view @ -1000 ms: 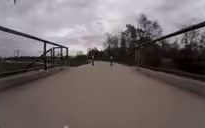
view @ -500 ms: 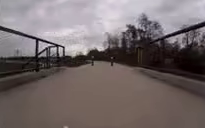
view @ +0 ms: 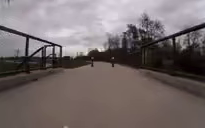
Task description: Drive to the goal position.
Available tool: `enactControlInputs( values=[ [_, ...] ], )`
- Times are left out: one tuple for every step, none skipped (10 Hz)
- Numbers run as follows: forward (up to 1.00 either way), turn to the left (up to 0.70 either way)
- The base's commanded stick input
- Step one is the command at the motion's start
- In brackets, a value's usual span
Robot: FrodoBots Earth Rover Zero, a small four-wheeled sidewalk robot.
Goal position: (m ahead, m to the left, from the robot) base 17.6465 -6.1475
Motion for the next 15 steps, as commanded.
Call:
enactControlInputs(
  values=[
    [1.0,0.0],
    [1.0,0.0],
    [1.0,0.0],
    [1.0,0.0],
    [1.0,0.0],
    [1.0,0.0],
    [1.0,0.0],
    [1.0,0.0],
    [1.0,0.0],
    [1.0,0.0],
    [1.0,0.0],
    [1.0,0.0],
    [1.0,0.0],
    [1.0,0.0],
    [1.0,0.0]
  ],
)
